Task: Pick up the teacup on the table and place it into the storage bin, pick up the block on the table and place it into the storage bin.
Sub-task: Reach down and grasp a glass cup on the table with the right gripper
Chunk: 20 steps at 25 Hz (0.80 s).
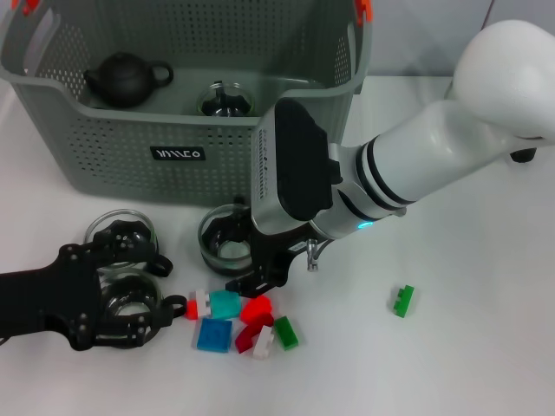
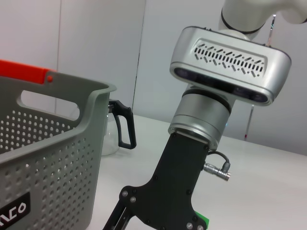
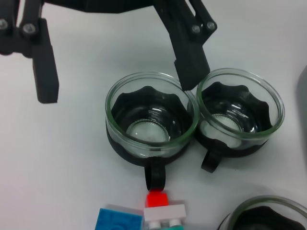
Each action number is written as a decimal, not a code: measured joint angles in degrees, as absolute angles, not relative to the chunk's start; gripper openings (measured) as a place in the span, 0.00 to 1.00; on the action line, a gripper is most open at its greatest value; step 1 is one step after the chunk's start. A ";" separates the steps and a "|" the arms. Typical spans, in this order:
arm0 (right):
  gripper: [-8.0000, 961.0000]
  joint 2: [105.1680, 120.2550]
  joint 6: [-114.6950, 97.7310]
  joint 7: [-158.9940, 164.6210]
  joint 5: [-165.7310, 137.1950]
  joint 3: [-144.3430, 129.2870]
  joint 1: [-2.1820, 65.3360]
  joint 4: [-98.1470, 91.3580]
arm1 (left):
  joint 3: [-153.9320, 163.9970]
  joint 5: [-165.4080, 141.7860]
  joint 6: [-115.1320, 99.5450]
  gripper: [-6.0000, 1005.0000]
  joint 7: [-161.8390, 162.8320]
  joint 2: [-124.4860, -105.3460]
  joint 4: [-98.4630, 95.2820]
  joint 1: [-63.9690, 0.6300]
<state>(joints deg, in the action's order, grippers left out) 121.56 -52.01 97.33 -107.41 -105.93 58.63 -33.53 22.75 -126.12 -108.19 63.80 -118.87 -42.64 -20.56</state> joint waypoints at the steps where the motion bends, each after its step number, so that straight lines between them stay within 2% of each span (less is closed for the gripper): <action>1: 0.78 121.56 -51.74 97.13 -107.06 -106.10 58.63 -33.21 | 22.76 -126.12 -108.19 0.90 63.80 -118.88 -42.64 -20.57; 17: 0.78 121.55 -51.50 95.85 -105.55 -106.27 58.62 -31.84 | 22.67 -126.12 -108.11 0.90 63.81 -119.09 -42.62 -20.39; 20: 0.66 121.55 -51.50 96.23 -105.55 -106.27 58.62 -31.77 | 22.67 -126.12 -108.06 0.90 63.80 -119.09 -42.62 -20.39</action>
